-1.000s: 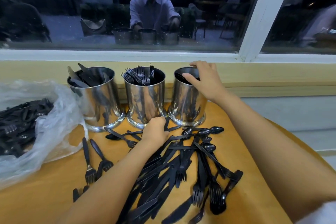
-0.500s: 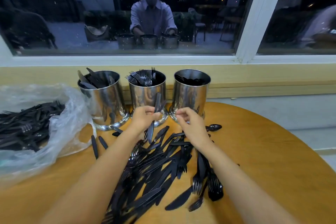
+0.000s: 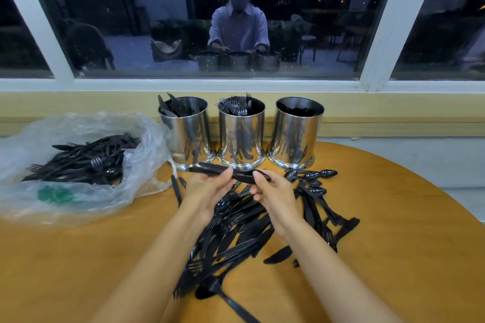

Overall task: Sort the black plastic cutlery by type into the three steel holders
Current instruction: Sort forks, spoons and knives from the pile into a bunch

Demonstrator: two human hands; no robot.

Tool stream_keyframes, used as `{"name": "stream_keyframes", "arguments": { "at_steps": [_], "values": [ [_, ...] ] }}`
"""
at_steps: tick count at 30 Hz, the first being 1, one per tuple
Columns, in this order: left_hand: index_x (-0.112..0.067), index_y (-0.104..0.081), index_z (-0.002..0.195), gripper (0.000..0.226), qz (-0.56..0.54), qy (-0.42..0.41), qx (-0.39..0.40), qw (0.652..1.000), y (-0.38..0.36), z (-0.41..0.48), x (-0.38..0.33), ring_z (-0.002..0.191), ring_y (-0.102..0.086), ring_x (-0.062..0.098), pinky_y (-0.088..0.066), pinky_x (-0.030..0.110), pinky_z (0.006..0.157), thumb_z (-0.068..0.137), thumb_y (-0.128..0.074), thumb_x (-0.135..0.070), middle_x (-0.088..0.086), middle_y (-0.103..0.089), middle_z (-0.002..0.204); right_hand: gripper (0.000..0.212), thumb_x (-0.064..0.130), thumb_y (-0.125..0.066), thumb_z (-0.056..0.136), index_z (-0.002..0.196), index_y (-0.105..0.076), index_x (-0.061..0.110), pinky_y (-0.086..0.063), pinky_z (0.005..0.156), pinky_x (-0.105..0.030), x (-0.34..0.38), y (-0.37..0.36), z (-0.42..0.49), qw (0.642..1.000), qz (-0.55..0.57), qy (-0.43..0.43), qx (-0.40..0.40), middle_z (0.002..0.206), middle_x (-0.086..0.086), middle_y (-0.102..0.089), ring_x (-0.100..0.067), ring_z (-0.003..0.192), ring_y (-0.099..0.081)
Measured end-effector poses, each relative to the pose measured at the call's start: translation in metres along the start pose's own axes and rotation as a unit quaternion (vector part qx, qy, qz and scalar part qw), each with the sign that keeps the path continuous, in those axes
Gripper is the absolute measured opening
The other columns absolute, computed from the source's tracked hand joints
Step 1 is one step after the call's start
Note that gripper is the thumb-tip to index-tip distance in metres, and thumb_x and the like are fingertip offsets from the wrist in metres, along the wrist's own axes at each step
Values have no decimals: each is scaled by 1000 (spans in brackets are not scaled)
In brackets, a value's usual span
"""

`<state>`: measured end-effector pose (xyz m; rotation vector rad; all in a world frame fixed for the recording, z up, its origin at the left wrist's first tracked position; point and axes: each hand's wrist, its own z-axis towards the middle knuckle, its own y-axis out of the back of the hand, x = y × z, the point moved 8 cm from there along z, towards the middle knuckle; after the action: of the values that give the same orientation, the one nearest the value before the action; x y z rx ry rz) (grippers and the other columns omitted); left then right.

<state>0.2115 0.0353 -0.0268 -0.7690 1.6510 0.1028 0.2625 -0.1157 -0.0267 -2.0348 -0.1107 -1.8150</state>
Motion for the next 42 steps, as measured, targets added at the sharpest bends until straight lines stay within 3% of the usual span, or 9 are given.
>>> {"name": "stream_keyframes", "arguments": {
  "at_steps": [5, 9, 11, 14, 19, 25, 30, 36, 42],
  "values": [
    [-1, -70, 103, 22, 19, -20, 59, 998, 7, -34, 13, 103, -70, 24, -55, 31, 94, 82, -71, 3, 11, -75, 102, 10, 12, -59, 95, 98, -64, 4, -48, 62, -20, -4, 4, -2, 996, 81, -37, -8, 74, -2, -61, -7, 62, -54],
    [-6, -57, 131, 61, 18, 67, 278, 958, 8, -57, 21, 124, -59, 27, -44, 39, 107, 75, -78, 3, 8, -63, 132, 6, 13, -57, 96, 94, -61, 9, -44, 58, -19, 27, 22, 8, 995, -90, 31, 0, 73, 1, -61, -6, 59, -51],
    [-7, -52, 137, 75, 51, 89, 314, 944, 16, -60, 23, 128, -56, 27, -41, 40, 111, 70, -85, -13, 9, -60, 137, 7, 13, -57, 96, 95, -62, 8, -44, 55, -17, 43, 27, 11, 982, -180, 62, 16, 72, 2, -62, -6, 58, -51],
    [-11, -49, 139, 80, 163, 70, 246, 953, 17, -54, 21, 120, -61, 14, -42, 35, 111, 71, -82, -39, 2, -66, 129, 7, 14, -60, 95, 96, -64, 8, -44, 53, -15, 53, 8, 8, 944, -301, 62, 122, 72, 2, -64, -2, 55, -52],
    [-14, -57, 125, 32, 244, 69, 269, 929, -19, -75, 30, 101, -70, 18, -54, 30, 93, 100, -50, -32, 6, -71, 115, 16, 22, -65, 92, 88, -64, 6, -45, 53, -19, 55, -32, -4, 845, -479, 118, 206, 70, 0, -67, -3, 54, -56],
    [-6, -63, 116, 34, 149, 67, 205, 965, -7, -83, 41, 61, -58, 10, -53, 25, 64, 108, -34, -21, 4, -68, 79, 18, 8, -67, 89, 107, -65, 8, -53, 65, -19, 49, -22, -17, 922, -324, 63, 202, 76, -7, -65, -9, 62, -62],
    [-11, -61, 120, 28, 193, 22, 207, 959, -1, -87, 54, 59, -51, 9, -44, 23, 58, 107, -37, -14, 1, -68, 83, 12, 18, -75, 83, 91, -66, 20, -50, 55, -21, 43, -19, -10, 884, -436, 103, 132, 57, -1, -59, -7, 47, -55],
    [-5, -57, 112, 25, 80, -11, 89, 993, 29, -47, 34, 48, -38, 10, -36, 21, 46, 106, -33, -6, 1, -57, 67, 22, 17, -68, 90, 110, -61, 17, -46, 47, -16, 38, -32, 18, 922, -357, 124, 85, 87, -2, -66, -2, 52, -58],
    [-9, -58, 108, 25, -12, -31, 16, 999, 65, 6, 10, 45, -37, 8, -31, 22, 46, 106, -33, -5, 0, -52, 63, 9, 17, -64, 92, 99, -66, 11, -53, 66, -19, -5, -36, 70, 871, -480, 82, 57, 82, 1, -66, -7, 67, -60]
  ]
}}
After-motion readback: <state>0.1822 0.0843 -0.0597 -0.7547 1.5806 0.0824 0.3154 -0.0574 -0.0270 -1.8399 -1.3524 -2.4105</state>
